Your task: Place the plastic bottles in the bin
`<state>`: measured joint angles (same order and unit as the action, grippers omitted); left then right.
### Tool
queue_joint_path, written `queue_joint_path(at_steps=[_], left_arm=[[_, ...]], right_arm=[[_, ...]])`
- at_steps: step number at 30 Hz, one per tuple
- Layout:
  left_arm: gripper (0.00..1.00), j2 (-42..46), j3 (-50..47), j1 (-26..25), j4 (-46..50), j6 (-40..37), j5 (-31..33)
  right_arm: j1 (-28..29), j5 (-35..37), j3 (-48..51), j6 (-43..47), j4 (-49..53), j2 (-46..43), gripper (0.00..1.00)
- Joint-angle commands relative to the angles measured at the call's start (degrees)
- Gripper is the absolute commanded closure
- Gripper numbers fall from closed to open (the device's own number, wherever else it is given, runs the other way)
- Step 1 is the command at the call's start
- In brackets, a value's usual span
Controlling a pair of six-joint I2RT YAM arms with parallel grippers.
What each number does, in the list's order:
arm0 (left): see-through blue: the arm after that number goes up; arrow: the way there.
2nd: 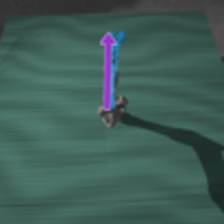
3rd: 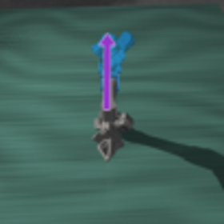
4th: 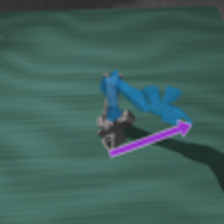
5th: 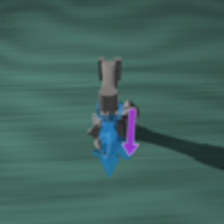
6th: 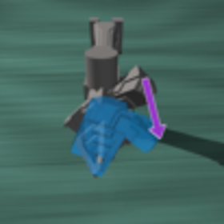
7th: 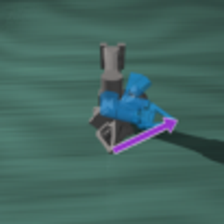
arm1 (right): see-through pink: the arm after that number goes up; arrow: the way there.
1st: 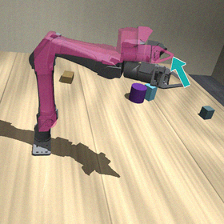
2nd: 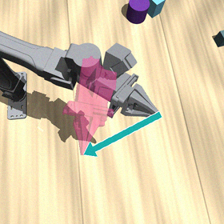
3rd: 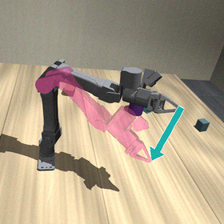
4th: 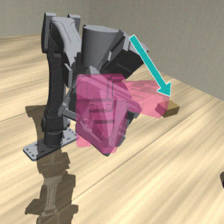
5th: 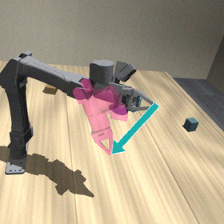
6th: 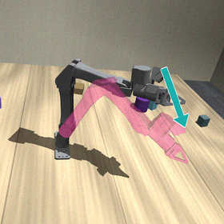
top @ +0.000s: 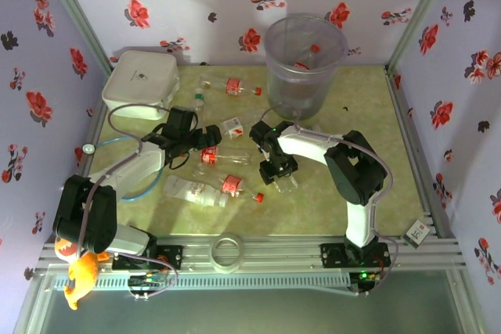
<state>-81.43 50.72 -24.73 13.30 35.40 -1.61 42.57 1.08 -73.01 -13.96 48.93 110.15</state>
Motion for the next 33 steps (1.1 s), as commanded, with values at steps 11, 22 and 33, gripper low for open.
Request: queue_joint_path(at_steps=[11, 22, 33], left_arm=[[0.0, -1.1, 1.1, 0.6, 0.4, -1.4, -0.3], [0.0, -1.5, 1.8, 0.4, 0.7, -1.4, -0.9], [0.0, 1.1, 0.4, 0.5, 2.6, -1.2, -0.8]], right_arm=[[-0.4, 1.5, -7.2, 0.6, 10.3, -11.3, 0.42], [-8.9, 5.2, -29.3, 5.9, 14.0, -16.3, 0.44], [-19.7, 9.3, -52.0, 8.2, 3.4, -8.0, 0.44]])
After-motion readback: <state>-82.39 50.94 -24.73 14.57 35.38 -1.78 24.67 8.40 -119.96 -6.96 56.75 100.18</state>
